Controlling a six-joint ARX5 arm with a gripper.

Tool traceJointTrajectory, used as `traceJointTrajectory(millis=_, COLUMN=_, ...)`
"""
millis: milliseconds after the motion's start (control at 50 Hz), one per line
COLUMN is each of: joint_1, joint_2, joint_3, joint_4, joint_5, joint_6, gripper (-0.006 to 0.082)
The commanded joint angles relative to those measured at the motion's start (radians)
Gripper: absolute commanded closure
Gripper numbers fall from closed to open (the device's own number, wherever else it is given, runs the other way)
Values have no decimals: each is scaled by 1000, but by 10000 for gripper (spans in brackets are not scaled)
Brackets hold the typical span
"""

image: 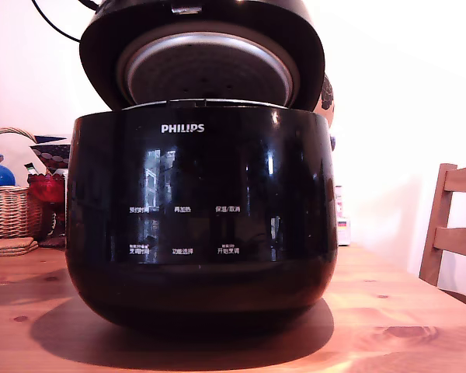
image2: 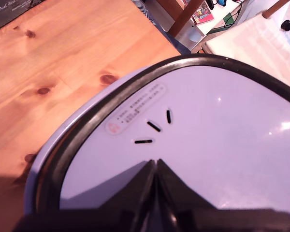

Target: Close the rice cooker by pressing the lid down with medium force

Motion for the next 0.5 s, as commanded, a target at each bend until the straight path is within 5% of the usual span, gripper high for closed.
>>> traceJointTrajectory(millis=0, joint_1=-18, joint_2=25, joint_3=-12, joint_4=-19, joint_5=2, joint_6=7, gripper=788)
traceJointTrajectory(millis=480, joint_1=-29, joint_2=-109, joint_3=-117, joint_4=112, joint_5=2, joint_6=45, gripper=789)
